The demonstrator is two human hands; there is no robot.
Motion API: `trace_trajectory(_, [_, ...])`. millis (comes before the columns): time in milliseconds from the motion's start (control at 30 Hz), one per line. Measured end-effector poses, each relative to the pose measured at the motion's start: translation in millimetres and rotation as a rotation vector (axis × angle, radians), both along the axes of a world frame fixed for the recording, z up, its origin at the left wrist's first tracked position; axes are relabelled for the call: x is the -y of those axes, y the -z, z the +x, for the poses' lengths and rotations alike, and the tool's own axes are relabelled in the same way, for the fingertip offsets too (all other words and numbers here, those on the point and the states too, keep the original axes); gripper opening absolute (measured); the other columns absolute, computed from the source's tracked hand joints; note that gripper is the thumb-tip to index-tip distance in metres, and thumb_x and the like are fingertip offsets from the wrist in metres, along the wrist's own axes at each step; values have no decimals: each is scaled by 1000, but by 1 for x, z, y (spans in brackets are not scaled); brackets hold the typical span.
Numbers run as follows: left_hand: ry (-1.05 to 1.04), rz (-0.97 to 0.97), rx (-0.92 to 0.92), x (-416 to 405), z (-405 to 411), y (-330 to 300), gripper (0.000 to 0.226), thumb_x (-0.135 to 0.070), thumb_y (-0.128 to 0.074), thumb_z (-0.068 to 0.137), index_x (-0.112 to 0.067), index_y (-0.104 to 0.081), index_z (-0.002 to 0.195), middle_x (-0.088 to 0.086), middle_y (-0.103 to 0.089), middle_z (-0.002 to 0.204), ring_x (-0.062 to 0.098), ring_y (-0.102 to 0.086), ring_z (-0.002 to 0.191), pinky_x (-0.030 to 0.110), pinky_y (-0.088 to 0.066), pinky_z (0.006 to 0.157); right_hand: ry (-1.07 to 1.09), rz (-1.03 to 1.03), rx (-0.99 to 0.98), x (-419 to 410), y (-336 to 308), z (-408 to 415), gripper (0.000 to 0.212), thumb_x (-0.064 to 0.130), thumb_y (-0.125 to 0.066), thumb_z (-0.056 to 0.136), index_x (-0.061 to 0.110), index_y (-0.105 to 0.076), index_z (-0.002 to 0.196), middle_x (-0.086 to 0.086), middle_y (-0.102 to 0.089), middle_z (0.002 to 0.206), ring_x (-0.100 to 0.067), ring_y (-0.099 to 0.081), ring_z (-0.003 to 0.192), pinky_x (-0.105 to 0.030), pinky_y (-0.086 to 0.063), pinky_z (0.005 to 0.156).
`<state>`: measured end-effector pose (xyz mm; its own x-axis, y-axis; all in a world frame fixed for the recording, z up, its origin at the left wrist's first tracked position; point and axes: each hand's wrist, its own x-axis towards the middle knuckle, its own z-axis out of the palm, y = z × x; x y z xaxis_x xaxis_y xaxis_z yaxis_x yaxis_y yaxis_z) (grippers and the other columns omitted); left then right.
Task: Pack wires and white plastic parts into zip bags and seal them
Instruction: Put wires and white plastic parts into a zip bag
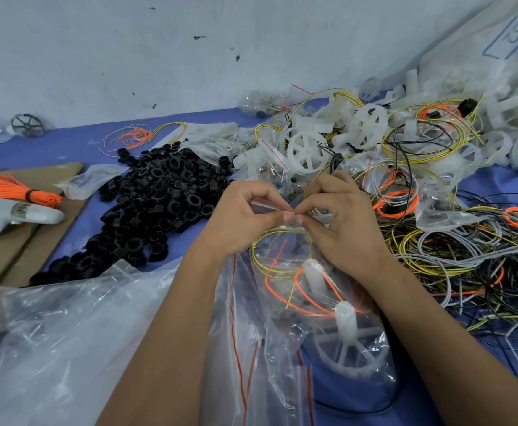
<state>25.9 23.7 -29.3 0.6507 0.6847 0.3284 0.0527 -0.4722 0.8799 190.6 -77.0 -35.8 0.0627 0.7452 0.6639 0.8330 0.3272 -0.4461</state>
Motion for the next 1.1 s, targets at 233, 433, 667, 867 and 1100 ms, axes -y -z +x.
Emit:
trace_trajectory(233, [-38, -33, -10, -2, -4, 0, 10, 4, -82, 81, 6, -72, 81, 12, -71, 75, 15, -65, 70, 30, -53, 69, 46, -44, -6, 0, 0, 3, 6, 8, -84, 78, 9, -79, 81, -4, -65, 85, -23, -48, 89, -35, -40, 79])
trace_trajectory(433, [-24, -38, 3, -1, -5, -2, 10, 4, -80, 82, 9, -72, 84, 14, -70, 76, 17, -63, 70, 31, -52, 70, 42, -45, 8, -2, 1, 2, 7, 7, -82, 79, 7, -75, 80, -2, -62, 83, -15, -41, 88, -23, -32, 77])
trace_trajectory(667, [-27, -60, 25, -7, -10, 0, 9, 0, -82, 82, -5, -75, 80, 4, -70, 72, 12, -63, 67, 24, -50, 66, 71, -44, -4, -2, 0, 8, 7, 6, -83, 79, 10, -77, 79, 0, -64, 81, -19, -45, 88, -23, -32, 76])
trace_trajectory(867, [-26, -70, 37, -9, -13, 1, 10, -2, -82, 82, -9, -75, 79, 6, -70, 75, 13, -63, 70, 25, -52, 68, 79, -53, -38, -2, 1, 8, 7, 9, -84, 79, 10, -78, 79, -2, -64, 82, -24, -48, 88, -27, -35, 78])
trace_trajectory(1100, [-25, -95, 42, -9, -15, 1, 10, 0, -81, 83, -8, -75, 80, 7, -69, 75, 12, -63, 70, 24, -51, 69, 80, -83, 10, 0, -1, 8, 9, 6, -83, 79, 8, -74, 76, -1, -62, 81, -20, -43, 89, -17, -29, 76])
